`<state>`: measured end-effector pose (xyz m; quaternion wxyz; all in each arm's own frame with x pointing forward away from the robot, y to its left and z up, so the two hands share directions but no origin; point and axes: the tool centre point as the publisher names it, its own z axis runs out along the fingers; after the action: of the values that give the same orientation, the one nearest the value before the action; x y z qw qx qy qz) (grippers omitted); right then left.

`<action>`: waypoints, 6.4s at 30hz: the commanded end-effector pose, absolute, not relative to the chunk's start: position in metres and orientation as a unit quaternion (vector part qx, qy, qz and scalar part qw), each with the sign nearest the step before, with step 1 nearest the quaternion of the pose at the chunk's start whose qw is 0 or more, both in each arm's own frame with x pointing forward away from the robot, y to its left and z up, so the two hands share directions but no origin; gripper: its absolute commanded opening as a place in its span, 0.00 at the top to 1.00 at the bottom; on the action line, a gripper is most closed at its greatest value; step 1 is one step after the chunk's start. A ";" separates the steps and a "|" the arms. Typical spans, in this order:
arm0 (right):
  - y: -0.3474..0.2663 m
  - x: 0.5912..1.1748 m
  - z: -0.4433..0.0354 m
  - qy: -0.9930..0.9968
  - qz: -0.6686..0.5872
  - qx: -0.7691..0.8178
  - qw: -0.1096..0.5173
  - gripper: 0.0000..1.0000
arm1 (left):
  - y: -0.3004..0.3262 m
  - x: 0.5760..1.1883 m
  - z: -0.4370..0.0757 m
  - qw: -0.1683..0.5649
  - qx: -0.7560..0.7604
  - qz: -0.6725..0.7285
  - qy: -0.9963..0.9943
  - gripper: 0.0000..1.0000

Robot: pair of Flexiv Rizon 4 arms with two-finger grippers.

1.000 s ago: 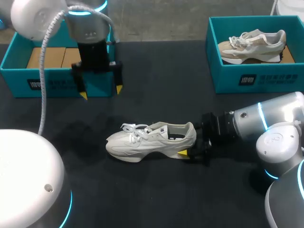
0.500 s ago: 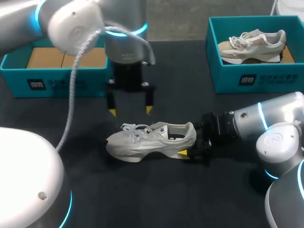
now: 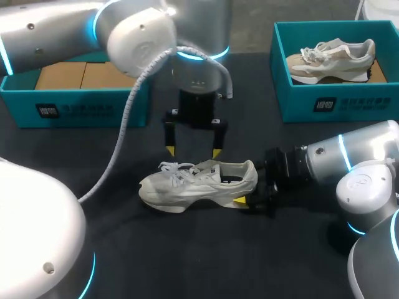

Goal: Take the shoe out of the shoebox, open the shoe tongue, remove and reinsert the insole, then place the shoe into the shoebox

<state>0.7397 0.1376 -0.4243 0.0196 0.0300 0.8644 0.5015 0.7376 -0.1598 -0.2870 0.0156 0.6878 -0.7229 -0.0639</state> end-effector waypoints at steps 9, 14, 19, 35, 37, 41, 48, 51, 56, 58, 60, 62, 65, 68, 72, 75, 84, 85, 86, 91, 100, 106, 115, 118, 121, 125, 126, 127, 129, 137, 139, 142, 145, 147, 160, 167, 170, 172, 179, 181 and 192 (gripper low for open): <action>0.138 0.737 -0.426 0.866 0.499 0.030 0.020 1.00 | -0.168 0.744 -0.299 -0.003 0.655 -0.084 -0.751 0.00; 0.138 0.737 -0.426 0.866 0.499 0.030 0.020 1.00 | -0.172 0.739 -0.302 0.005 0.659 -0.085 -0.747 0.00; 0.138 0.737 -0.426 0.866 0.499 0.030 0.020 1.00 | -0.179 0.731 -0.312 -0.001 0.649 -0.098 -0.754 0.00; 0.138 0.737 -0.426 0.866 0.499 0.030 0.020 1.00 | -0.192 0.724 -0.337 -0.037 0.637 -0.105 -0.762 0.00; 0.138 0.737 -0.426 0.866 0.499 0.030 0.020 1.00 | -0.192 0.724 -0.340 -0.038 0.637 -0.105 -0.763 0.00; 0.138 0.737 -0.426 0.866 0.499 0.030 0.020 1.00 | -0.191 0.727 -0.344 -0.039 0.639 -0.106 -0.760 0.00; 0.138 0.737 -0.426 0.866 0.499 0.030 0.020 1.00 | -0.190 0.730 -0.353 -0.047 0.647 -0.111 -0.753 0.00; 0.138 0.737 -0.426 0.866 0.499 0.030 0.020 1.00 | -0.190 0.730 -0.356 -0.044 0.647 -0.113 -0.753 0.00; 0.138 0.737 -0.426 0.866 0.499 0.030 0.020 1.00 | -0.190 0.730 -0.361 -0.046 0.649 -0.119 -0.750 0.00; 0.138 0.737 -0.426 0.866 0.499 0.030 0.020 1.00 | -0.188 0.730 -0.362 -0.048 0.653 -0.121 -0.746 0.00; 0.138 0.737 -0.426 0.866 0.499 0.030 0.020 1.00 | -0.187 0.731 -0.363 -0.055 0.656 -0.125 -0.743 0.00; 0.138 0.737 -0.426 0.866 0.499 0.030 0.020 1.00 | -0.184 0.731 -0.362 -0.060 0.656 -0.128 -0.742 0.00; 0.138 0.737 -0.426 0.866 0.499 0.030 0.020 1.00 | -0.179 0.728 -0.360 -0.070 0.653 -0.132 -0.742 0.00; 0.138 0.737 -0.426 0.866 0.499 0.030 0.020 1.00 | -0.173 0.727 -0.356 -0.075 0.658 -0.136 -0.737 0.00; 0.138 0.737 -0.426 0.866 0.499 0.030 0.020 1.00 | -0.164 0.725 -0.347 -0.085 0.666 -0.137 -0.728 0.00; 0.138 0.737 -0.426 0.866 0.499 0.030 0.020 1.00 | -0.157 0.724 -0.338 -0.091 0.674 -0.137 -0.720 0.00; 0.138 0.737 -0.426 0.866 0.499 0.030 0.020 1.00 | -0.146 0.720 -0.323 -0.085 0.690 -0.130 -0.707 0.79; 0.138 0.737 -0.426 0.866 0.499 0.030 0.020 1.00 | -0.146 0.720 -0.322 -0.079 0.691 -0.129 -0.707 0.92; 0.138 0.737 -0.426 0.866 0.499 0.030 0.020 1.00 | -0.146 0.719 -0.321 -0.073 0.692 -0.129 -0.707 1.00; 0.138 0.737 -0.426 0.866 0.499 0.030 0.020 1.00 | -0.145 0.720 -0.321 -0.035 0.685 -0.126 -0.717 1.00; 0.138 0.737 -0.426 0.866 0.499 0.030 0.020 1.00 | -0.136 0.722 -0.312 0.025 0.676 -0.103 -0.729 1.00; 0.138 0.737 -0.426 0.866 0.499 0.030 0.020 1.00 | -0.123 0.725 -0.303 0.031 0.683 -0.090 -0.724 1.00; 0.138 0.737 -0.426 0.866 0.499 0.030 0.020 1.00 | -0.109 0.718 -0.315 0.015 0.675 -0.102 -0.731 1.00; 0.138 0.737 -0.426 0.866 0.499 0.030 0.020 1.00 | -0.102 0.717 -0.323 0.008 0.677 -0.115 -0.727 1.00; 0.138 0.737 -0.426 0.866 0.499 0.030 0.020 1.00 | -0.095 0.718 -0.332 0.001 0.685 -0.127 -0.718 1.00; 0.138 0.737 -0.426 0.866 0.499 0.030 0.020 1.00 | -0.088 0.718 -0.341 -0.004 0.690 -0.135 -0.711 1.00; 0.138 0.737 -0.426 0.866 0.499 0.030 0.020 1.00 | -0.086 0.718 -0.343 -0.007 0.692 -0.139 -0.709 1.00; 0.138 0.737 -0.426 0.866 0.499 0.030 0.020 1.00 | -0.086 0.718 -0.345 -0.006 0.693 -0.140 -0.707 1.00; 0.138 0.737 -0.426 0.866 0.499 0.030 0.020 1.00 | -0.084 0.718 -0.349 -0.006 0.696 -0.145 -0.703 0.85; 0.138 0.737 -0.426 0.866 0.499 0.030 0.020 1.00 | -0.073 0.714 -0.361 0.007 0.711 -0.157 -0.685 0.62; 0.138 0.737 -0.426 0.866 0.499 0.030 0.020 1.00 | -0.070 0.713 -0.362 0.009 0.714 -0.158 -0.682 0.54; 0.138 0.737 -0.426 0.866 0.499 0.030 0.020 1.00 | -0.068 0.712 -0.364 0.011 0.719 -0.161 -0.676 0.11; 0.138 0.737 -0.426 0.866 0.499 0.030 0.020 1.00 | -0.066 0.710 -0.364 0.012 0.718 -0.162 -0.677 0.00; 0.138 0.737 -0.426 0.866 0.499 0.030 0.020 1.00 | -0.065 0.708 -0.363 0.014 0.713 -0.158 -0.683 0.00; 0.138 0.737 -0.426 0.866 0.499 0.030 0.020 1.00 | -0.090 0.710 -0.309 0.064 0.548 -0.016 -0.834 0.00; 0.138 0.737 -0.426 0.866 0.499 0.030 0.020 1.00 | -0.128 0.721 -0.279 0.102 0.359 0.039 -0.927 0.65; 0.138 0.737 -0.426 0.866 0.499 0.030 0.020 1.00 | -0.147 0.726 -0.277 0.114 0.276 0.039 -0.954 1.00; 0.138 0.737 -0.426 0.866 0.499 0.030 0.020 1.00 | -0.156 0.727 -0.277 0.120 0.201 0.034 -0.972 1.00; 0.138 0.737 -0.426 0.866 0.499 0.030 0.020 1.00 | -0.166 0.725 -0.267 0.118 0.090 0.054 -0.987 1.00; 0.138 0.737 -0.426 0.866 0.499 0.030 0.020 1.00 | -0.166 0.725 -0.267 0.118 0.090 0.054 -0.987 1.00; 0.138 0.737 -0.426 0.866 0.499 0.030 0.020 1.00 | -0.166 0.725 -0.267 0.118 0.090 0.054 -0.987 1.00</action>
<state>0.7396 0.1376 -0.4243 0.0196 0.0300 0.8645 0.5014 0.7232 -0.1684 -0.2660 0.1131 0.1398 -0.9826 0.0459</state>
